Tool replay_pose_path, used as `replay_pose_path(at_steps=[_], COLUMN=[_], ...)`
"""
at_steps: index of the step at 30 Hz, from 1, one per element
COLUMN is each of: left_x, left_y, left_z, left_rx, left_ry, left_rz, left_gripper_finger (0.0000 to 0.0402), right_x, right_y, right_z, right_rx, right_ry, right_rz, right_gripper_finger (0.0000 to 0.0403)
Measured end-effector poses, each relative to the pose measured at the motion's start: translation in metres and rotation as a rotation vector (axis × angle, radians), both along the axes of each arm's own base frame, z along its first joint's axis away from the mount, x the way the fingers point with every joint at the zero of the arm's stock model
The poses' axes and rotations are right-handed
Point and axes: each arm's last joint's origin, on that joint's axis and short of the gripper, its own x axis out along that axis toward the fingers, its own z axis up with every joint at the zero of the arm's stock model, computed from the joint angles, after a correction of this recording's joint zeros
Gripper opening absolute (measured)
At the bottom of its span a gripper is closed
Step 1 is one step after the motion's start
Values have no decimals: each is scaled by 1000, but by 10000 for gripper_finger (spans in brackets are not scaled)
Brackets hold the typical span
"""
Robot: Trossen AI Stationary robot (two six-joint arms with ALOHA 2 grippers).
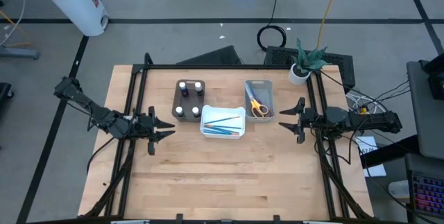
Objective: Pick & Place Paint Supplies
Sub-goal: Return to Home Position
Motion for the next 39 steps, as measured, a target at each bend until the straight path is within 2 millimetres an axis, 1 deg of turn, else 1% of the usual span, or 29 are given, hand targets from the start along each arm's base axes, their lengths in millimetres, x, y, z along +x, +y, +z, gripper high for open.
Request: replay_pose_path(at_steps=[39], left_x=[0], left_y=[0], left_z=[0], left_rx=[0], left_ry=[0], left_rz=[0], left_gripper_finger=[113], right_x=[0], right_y=[0], right_z=[0], right_rx=[0], right_ry=[0], right_rz=[0], right_gripper_finger=[214])
